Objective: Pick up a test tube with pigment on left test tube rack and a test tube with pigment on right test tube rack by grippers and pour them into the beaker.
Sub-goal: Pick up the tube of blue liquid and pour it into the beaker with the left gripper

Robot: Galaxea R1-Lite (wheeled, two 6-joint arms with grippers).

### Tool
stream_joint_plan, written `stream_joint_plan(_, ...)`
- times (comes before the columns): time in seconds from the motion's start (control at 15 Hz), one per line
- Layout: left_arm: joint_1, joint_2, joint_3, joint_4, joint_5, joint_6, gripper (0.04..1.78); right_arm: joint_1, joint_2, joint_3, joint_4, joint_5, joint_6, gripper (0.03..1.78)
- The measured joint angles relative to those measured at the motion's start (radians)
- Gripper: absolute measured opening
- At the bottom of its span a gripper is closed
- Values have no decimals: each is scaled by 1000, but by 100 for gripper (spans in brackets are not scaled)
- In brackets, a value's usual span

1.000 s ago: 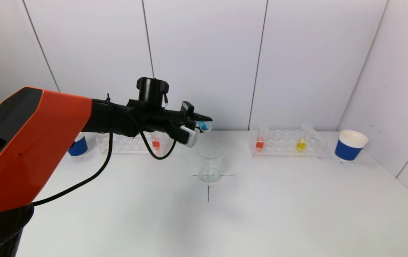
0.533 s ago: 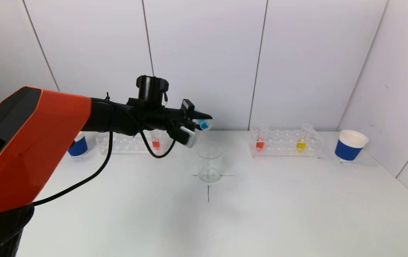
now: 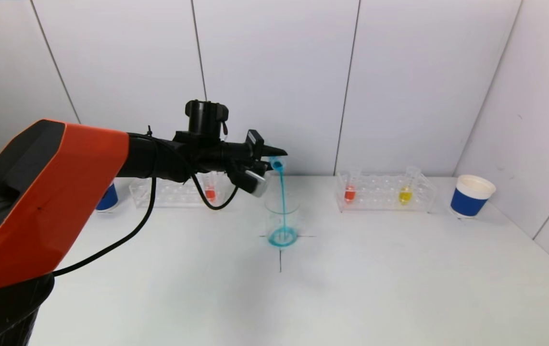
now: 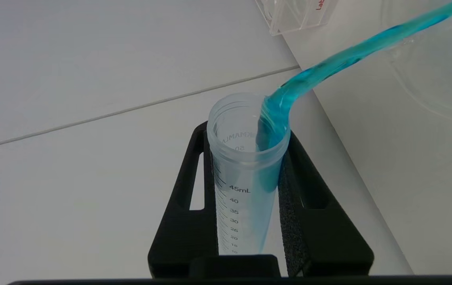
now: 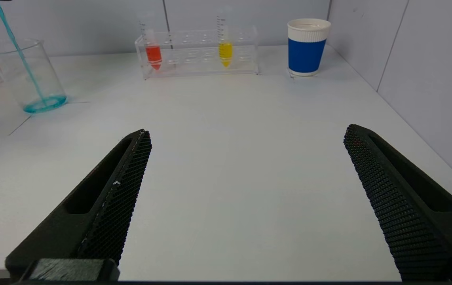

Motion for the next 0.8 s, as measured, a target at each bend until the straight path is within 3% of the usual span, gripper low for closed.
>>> stream_joint_plan(0.8, 0, -3, -6, 0, 0, 96, 45, 0, 0, 0, 0, 0, 0, 177)
